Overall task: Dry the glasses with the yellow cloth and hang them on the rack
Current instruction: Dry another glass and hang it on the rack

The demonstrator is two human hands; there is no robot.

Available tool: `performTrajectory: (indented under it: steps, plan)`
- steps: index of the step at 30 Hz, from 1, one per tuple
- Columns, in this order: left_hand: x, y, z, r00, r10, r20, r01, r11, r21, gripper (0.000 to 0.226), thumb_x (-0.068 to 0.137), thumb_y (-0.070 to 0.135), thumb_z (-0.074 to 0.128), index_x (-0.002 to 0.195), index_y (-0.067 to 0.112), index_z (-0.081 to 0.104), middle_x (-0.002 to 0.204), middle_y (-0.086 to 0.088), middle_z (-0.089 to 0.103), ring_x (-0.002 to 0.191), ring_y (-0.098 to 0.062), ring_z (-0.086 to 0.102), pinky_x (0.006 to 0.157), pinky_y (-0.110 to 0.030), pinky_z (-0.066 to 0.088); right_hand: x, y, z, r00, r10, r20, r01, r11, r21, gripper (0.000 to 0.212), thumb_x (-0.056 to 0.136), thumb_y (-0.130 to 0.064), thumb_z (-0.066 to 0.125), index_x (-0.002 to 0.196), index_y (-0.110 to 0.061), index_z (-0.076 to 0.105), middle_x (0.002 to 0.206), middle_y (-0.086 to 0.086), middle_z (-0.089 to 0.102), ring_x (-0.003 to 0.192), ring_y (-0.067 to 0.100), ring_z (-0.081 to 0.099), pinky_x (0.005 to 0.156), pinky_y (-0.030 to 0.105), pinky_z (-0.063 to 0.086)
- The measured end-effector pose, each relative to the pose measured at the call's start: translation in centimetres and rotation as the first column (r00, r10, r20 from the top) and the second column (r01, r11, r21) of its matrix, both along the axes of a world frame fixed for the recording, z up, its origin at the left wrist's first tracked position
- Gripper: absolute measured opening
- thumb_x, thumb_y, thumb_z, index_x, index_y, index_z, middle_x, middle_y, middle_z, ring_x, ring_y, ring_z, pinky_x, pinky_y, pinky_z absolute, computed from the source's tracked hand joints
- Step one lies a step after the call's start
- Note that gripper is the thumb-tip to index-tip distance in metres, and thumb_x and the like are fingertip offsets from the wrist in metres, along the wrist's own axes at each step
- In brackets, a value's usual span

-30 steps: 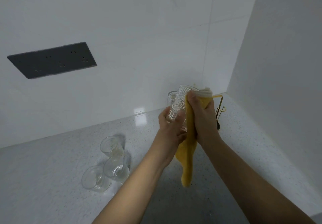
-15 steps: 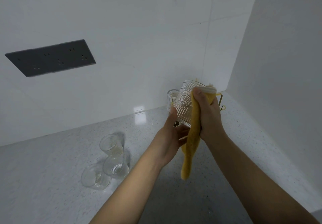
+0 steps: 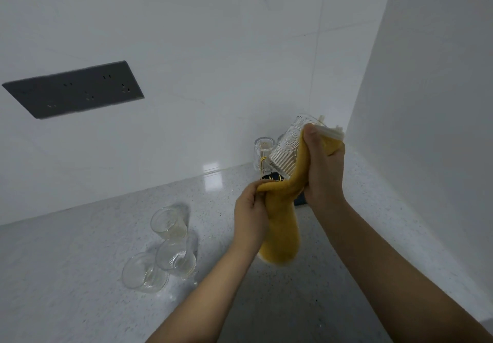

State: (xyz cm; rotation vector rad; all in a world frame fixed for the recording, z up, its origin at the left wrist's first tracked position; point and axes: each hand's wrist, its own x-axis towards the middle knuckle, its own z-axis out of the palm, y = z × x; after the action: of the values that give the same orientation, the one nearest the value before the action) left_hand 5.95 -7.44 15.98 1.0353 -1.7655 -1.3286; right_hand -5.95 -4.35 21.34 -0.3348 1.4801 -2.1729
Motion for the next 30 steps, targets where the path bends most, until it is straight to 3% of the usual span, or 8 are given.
performTrajectory:
  steps: [3, 6, 10, 14, 18, 21, 25, 30]
  plan:
    - [0.0, -0.1, -0.3, 0.999, -0.012, -0.036, 0.013, 0.999, 0.033, 0.035, 0.099, -0.002, 0.036, 0.098, 0.015, 0.067, 0.098, -0.001, 0.069, 0.096, -0.015, 0.063, 0.084, -0.023, 0.051, 0.6, 0.0, -0.7, 1.0, 0.02, -0.008, -0.019, 0.999, 0.043, 0.079, 0.063, -0.05, 0.074, 0.127, -0.018, 0.041, 0.115, 0.006, 0.061, 0.101, 0.021, 0.064, 0.084, 0.041, 0.056]
    - [0.6, 0.0, -0.2, 0.982, -0.141, -0.124, 0.162, 0.97, 0.18, 0.031, 0.097, 0.002, 0.037, 0.098, 0.019, 0.063, 0.1, -0.001, 0.066, 0.097, -0.017, 0.06, 0.079, -0.014, 0.05, 0.4, 0.2, -0.6, 0.998, 0.019, -0.055, -0.014, 0.996, 0.087, 0.073, 0.07, -0.046, 0.073, 0.128, -0.021, 0.038, 0.117, 0.004, 0.058, 0.103, 0.021, 0.062, 0.085, 0.039, 0.056]
    - [0.7, -1.0, 1.3, 0.894, -0.236, -0.38, 0.376, 0.856, 0.353, 0.046, 0.078, 0.024, 0.046, 0.124, 0.02, 0.053, 0.109, 0.003, 0.064, 0.097, -0.008, 0.064, 0.082, -0.022, 0.05, 0.1, 0.1, 0.0, 0.996, 0.014, -0.084, -0.001, 0.989, 0.147, 0.069, 0.073, -0.049, 0.069, 0.127, -0.022, 0.035, 0.11, -0.002, 0.057, 0.098, 0.016, 0.061, 0.079, 0.034, 0.056]
    - [-0.4, -0.3, 3.0, 0.914, -0.247, -0.322, 0.343, 0.893, 0.29, 0.046, 0.092, 0.045, 0.045, 0.134, 0.043, 0.026, 0.114, 0.02, 0.055, 0.092, 0.012, 0.062, 0.077, -0.016, 0.052, 1.8, -0.4, 0.0, 0.99, 0.044, -0.132, -0.017, 0.98, 0.196, 0.073, 0.07, -0.053, 0.07, 0.126, -0.024, 0.034, 0.112, -0.002, 0.057, 0.099, 0.017, 0.06, 0.083, 0.036, 0.055]
    - [-1.0, 0.1, 3.1, 0.919, -0.12, -0.377, 0.261, 0.9, 0.349, 0.054, 0.088, 0.05, 0.049, 0.135, 0.034, 0.029, 0.131, 0.003, 0.054, 0.118, -0.013, 0.058, 0.098, -0.034, 0.051, 2.5, -0.6, -0.5, 0.981, 0.029, -0.191, 0.001, 0.988, 0.155, 0.062, 0.075, -0.059, 0.061, 0.122, -0.025, 0.039, 0.108, -0.005, 0.06, 0.099, 0.015, 0.062, 0.088, 0.043, 0.053]
    - [-1.3, 0.0, 3.3, 0.853, 0.051, -0.519, 0.337, 0.705, 0.624, 0.051, 0.097, 0.047, 0.041, 0.14, 0.02, 0.041, 0.128, -0.008, 0.062, 0.108, -0.02, 0.066, 0.08, -0.033, 0.059, 2.5, -0.6, -0.8, 0.98, 0.075, -0.183, -0.05, 0.989, 0.137, 0.073, 0.07, -0.069, 0.053, 0.124, -0.021, 0.045, 0.107, -0.002, 0.064, 0.099, 0.016, 0.063, 0.09, 0.045, 0.052]
    - [-0.4, -1.6, 4.3, 0.842, -0.021, -0.539, 0.463, 0.541, 0.702, 0.054, 0.094, 0.052, 0.041, 0.122, 0.01, 0.06, 0.107, -0.016, 0.067, 0.095, -0.027, 0.065, 0.089, -0.038, 0.054, 1.3, -0.4, -0.7, 0.973, 0.228, -0.044, -0.226, 0.973, 0.056, 0.085, 0.055, -0.07, 0.067, 0.121, -0.021, 0.05, 0.115, 0.008, 0.064, 0.104, 0.026, 0.064, 0.092, 0.051, 0.05]
    - [-0.4, -1.2, 3.8, 0.925, -0.152, -0.349, 0.327, 0.785, 0.526, 0.057, 0.09, 0.054, 0.053, 0.134, 0.021, 0.04, 0.115, -0.008, 0.063, 0.096, -0.025, 0.065, 0.081, -0.034, 0.056, 1.4, -0.7, -0.8, 0.988, 0.155, -0.016, -0.154, 0.985, 0.074, 0.073, 0.056, -0.061, 0.074, 0.113, -0.023, 0.048, 0.11, 0.008, 0.064, 0.098, 0.026, 0.065, 0.085, 0.049, 0.054]
